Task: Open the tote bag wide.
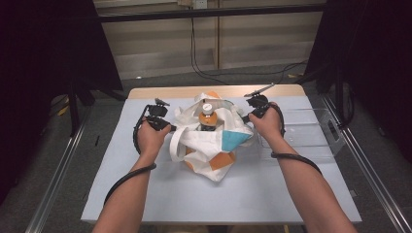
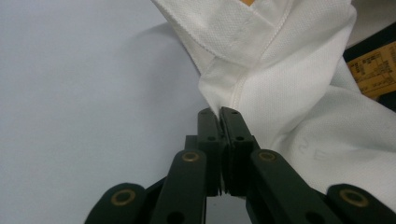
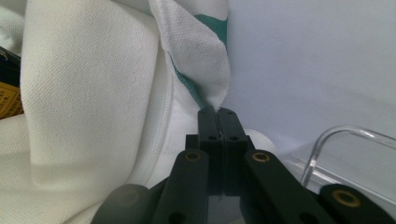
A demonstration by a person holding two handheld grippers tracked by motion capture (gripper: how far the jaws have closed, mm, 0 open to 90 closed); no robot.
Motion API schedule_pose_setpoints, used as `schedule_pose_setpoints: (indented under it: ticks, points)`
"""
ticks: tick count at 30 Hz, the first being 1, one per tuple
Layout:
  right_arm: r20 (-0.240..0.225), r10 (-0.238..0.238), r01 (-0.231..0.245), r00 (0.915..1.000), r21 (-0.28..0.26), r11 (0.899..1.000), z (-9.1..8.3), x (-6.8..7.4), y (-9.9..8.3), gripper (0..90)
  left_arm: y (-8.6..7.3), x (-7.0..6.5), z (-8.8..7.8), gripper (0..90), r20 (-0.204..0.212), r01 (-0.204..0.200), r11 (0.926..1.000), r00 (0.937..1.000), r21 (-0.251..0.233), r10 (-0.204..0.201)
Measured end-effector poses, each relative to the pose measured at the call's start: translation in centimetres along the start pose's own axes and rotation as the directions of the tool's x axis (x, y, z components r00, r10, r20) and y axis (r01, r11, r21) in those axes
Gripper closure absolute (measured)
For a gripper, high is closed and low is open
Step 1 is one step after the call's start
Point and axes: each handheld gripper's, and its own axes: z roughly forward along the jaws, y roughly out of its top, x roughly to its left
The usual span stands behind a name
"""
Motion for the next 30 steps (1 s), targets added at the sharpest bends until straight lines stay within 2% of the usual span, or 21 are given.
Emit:
schedule_pose_setpoints:
  ticks: [11, 18, 23, 24, 26, 30]
  points:
    - [0.004, -0.002, 0.002, 1.0000, -0.004, 1.000, 0.0, 0.0, 0.0, 90.0, 0.0, -0.1, -0.1, 87.5, 0.009, 0.010, 0.9999, 0.9999, -0.008, -0.010]
    - [0.014, -0.025, 0.025, 0.9996, -0.042, 0.999, -0.8, 0.1, 0.2, 84.6, 0.1, -0.2, -0.6, 87.6, 0.004, 0.018, 0.9995, 0.9998, -0.026, -0.018]
    - [-0.006, 0.002, -0.003, 1.0000, -0.069, 0.998, -1.7, -0.2, 0.3, 80.5, 0.6, -0.7, -1.2, 87.6, -0.015, -0.013, 0.9996, 0.9998, -0.023, 0.013]
    - [-0.004, -0.001, 0.001, 1.0000, -0.066, 0.998, -1.9, -0.2, 0.4, 79.0, 0.7, -0.8, -1.4, 87.6, -0.019, -0.023, 0.9995, 0.9996, -0.023, 0.023]
    - [-0.004, -0.017, 0.017, 0.9998, -0.076, 0.997, -2.2, -0.1, 0.5, 78.1, 0.9, -1.0, -1.7, 87.7, -0.019, -0.019, 0.9993, 0.9997, -0.033, 0.018]
    - [-0.003, -0.016, 0.015, 0.9999, -0.082, 0.996, -2.8, 0.3, 0.8, 72.5, 1.0, -1.1, -2.1, 87.7, -0.026, -0.028, 0.9991, 0.9993, -0.031, 0.027]
